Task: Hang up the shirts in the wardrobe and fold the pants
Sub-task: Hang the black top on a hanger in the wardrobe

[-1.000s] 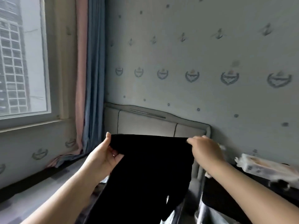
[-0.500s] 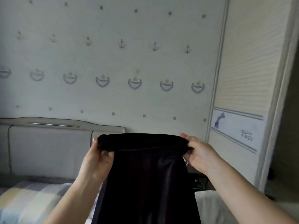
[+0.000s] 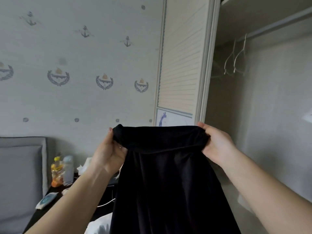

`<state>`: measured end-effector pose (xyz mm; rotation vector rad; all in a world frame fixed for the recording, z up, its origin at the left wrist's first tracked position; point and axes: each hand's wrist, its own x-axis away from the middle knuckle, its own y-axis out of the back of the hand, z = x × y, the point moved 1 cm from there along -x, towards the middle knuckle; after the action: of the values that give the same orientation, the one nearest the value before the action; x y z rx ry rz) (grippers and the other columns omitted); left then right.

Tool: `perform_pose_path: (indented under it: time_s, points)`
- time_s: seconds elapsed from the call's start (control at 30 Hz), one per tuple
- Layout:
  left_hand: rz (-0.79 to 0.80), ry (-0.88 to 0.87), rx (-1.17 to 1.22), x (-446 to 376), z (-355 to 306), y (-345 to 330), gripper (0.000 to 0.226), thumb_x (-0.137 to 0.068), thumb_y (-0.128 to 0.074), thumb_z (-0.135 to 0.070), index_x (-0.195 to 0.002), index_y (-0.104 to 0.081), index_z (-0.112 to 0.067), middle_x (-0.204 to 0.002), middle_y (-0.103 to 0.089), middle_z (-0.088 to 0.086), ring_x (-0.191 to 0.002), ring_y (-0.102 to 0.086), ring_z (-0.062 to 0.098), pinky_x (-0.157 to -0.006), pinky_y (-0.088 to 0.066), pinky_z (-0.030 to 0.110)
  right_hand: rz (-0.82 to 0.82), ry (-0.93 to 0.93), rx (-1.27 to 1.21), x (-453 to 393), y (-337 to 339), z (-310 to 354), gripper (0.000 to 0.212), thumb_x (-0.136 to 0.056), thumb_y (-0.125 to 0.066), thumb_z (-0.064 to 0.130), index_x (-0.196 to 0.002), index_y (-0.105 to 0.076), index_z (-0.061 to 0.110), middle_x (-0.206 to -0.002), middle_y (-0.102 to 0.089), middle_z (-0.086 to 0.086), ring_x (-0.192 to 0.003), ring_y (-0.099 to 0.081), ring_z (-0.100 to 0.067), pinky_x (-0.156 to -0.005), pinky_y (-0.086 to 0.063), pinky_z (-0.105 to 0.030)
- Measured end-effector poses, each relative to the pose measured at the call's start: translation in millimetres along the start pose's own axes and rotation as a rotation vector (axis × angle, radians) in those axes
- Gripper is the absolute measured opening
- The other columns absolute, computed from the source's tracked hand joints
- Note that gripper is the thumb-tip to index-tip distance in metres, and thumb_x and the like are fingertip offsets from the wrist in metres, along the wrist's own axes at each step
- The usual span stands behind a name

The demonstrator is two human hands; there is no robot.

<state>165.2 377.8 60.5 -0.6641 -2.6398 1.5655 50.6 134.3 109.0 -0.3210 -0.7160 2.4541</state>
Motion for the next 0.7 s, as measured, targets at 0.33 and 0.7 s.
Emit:
perform_pose_path:
  time_s: [0.33,0.7]
  points:
    - [0.244,0.247,0.065,-133,90,-80,0.036,-0.101,-0.039,-0.031,-0.08,-0.059,-0.01,-0.064,-0.069,-0.001,-0.054,-0.067,0.007,-0.05,-0.056,0.024,-0.214,0.329,0.32,-73,44,94,0.04,-0.088,-0.032,-0.006,-0.089,-0.069,0.009,-0.087,-0.067,-0.013,-0.074,-0.065,-0.023,-0.051,-0.053,-0.026]
    - [0.55,0.267,0.062,-254,149,-211,0.018,-0.098,-0.051,-0.022,-0.095,-0.062,-0.008,-0.074,-0.068,0.001,-0.065,-0.067,0.009,-0.058,-0.056,0.023,-0.48,0.615,1.107,-137,44,202,0.02,-0.087,-0.054,0.009,-0.088,-0.071,0.019,-0.087,-0.068,0.004,-0.076,-0.062,-0.01,-0.064,-0.047,-0.02]
